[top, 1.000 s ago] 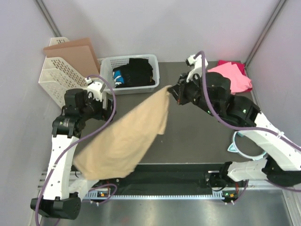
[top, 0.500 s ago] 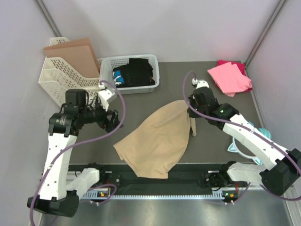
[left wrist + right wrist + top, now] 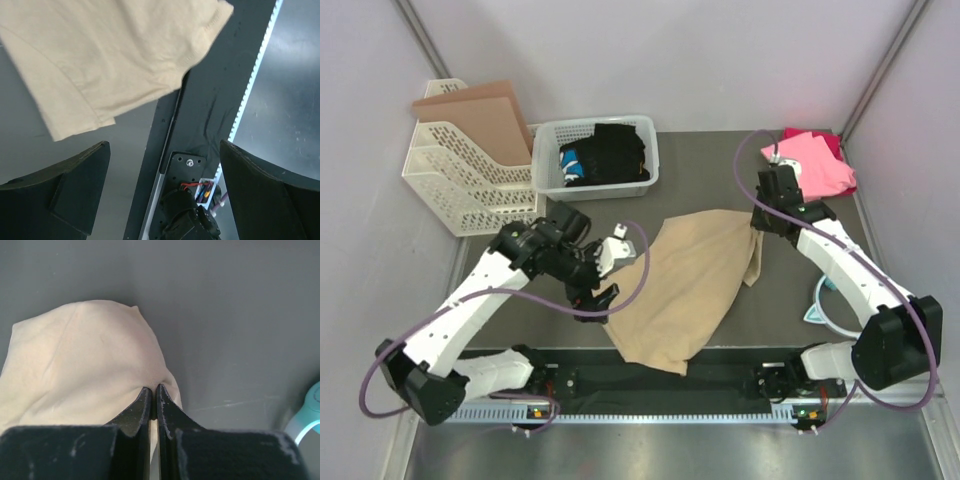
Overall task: Fold and stack the t-shirts
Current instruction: Flatten out the tshirt
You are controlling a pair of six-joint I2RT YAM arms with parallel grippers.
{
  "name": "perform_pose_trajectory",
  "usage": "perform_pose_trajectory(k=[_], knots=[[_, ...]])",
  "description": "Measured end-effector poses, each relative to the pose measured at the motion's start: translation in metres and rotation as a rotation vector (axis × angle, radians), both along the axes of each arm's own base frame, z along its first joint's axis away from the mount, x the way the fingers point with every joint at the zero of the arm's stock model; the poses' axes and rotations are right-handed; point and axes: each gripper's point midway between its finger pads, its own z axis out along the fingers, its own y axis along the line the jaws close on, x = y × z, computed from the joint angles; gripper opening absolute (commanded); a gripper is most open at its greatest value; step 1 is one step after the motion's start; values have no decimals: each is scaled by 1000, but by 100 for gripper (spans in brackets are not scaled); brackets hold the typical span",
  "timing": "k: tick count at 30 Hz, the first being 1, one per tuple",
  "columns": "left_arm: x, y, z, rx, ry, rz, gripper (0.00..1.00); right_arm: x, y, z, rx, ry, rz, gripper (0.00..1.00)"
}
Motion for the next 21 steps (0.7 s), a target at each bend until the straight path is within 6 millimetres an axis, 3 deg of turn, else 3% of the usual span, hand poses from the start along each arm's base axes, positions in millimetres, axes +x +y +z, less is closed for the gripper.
perform_pose_trajectory(k=[5, 10, 13, 21], knots=[[-15, -19, -27, 105, 76, -129, 95, 3, -23, -4, -36, -1, -76, 0], [-36, -38, -57, 220, 111, -271, 93, -10, -51, -31, -75, 62, -154, 0], [-47, -43, -82, 281, 108, -328, 95, -17, -52, -43, -77, 92, -155, 0], [-37, -44, -127, 344, 11, -318, 94, -17, -47, -46, -53, 96, -135, 0]])
